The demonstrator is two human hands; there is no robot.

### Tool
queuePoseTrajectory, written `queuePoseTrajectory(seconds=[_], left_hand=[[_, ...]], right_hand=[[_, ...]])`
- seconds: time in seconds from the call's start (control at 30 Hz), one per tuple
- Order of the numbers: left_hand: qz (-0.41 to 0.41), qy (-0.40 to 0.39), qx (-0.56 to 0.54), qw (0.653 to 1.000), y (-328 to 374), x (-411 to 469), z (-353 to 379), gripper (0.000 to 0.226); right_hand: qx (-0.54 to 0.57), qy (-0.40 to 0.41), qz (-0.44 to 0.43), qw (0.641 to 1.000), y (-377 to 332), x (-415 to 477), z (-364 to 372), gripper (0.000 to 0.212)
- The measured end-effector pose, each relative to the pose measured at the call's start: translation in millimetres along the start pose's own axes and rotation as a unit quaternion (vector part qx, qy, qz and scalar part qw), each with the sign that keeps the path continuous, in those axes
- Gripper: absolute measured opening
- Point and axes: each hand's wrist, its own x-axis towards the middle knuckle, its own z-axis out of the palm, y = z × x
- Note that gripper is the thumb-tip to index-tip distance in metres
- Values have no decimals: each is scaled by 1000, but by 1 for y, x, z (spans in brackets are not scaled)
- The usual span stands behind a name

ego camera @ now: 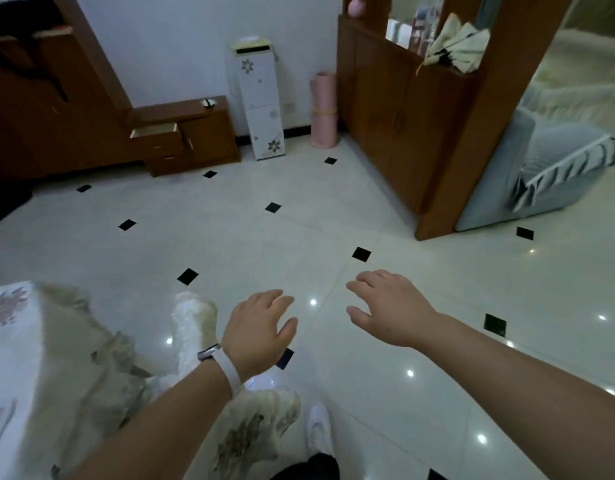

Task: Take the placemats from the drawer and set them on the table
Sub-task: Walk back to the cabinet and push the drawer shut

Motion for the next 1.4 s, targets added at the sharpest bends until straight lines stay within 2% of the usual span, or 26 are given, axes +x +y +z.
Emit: queuePoseTrajectory(seconds=[0.1, 0.3, 0.43, 0.53, 0.63, 0.93, 1.07, 1.17, 1.4], left_hand=[[30, -13, 14, 999, -20, 44, 14, 59], [66, -36, 9, 997, -51, 138, 23, 52], [68, -37, -1, 997, -67, 200, 22, 55], [81, -28, 7, 996, -73, 235, 19, 55], [87, -16, 22, 996, -81, 263, 14, 54], [37, -7, 57, 998, -122, 340, 3, 55], [8, -9, 89, 996, -140, 382, 1, 55], [-29, -20, 94, 995, -147, 420, -7, 58], [-102, 27, 126, 986, -154, 509, -35, 55]], right_hand=[[-13, -19, 8, 1000, 16, 39, 2, 63], [-32, -52, 20, 998, 45, 122, -12, 54], [-31, -40, 46, 998, 64, 167, -28, 65], [-35, -39, 60, 997, 78, 194, -33, 58], [-30, -31, 57, 997, 87, 221, -37, 70], [-20, -29, -1, 999, 114, 332, -44, 71], [-13, -34, -44, 998, 137, 393, -39, 55], [4, -36, -68, 997, 157, 443, -47, 53], [33, -19, -132, 990, 199, 552, -86, 53]])
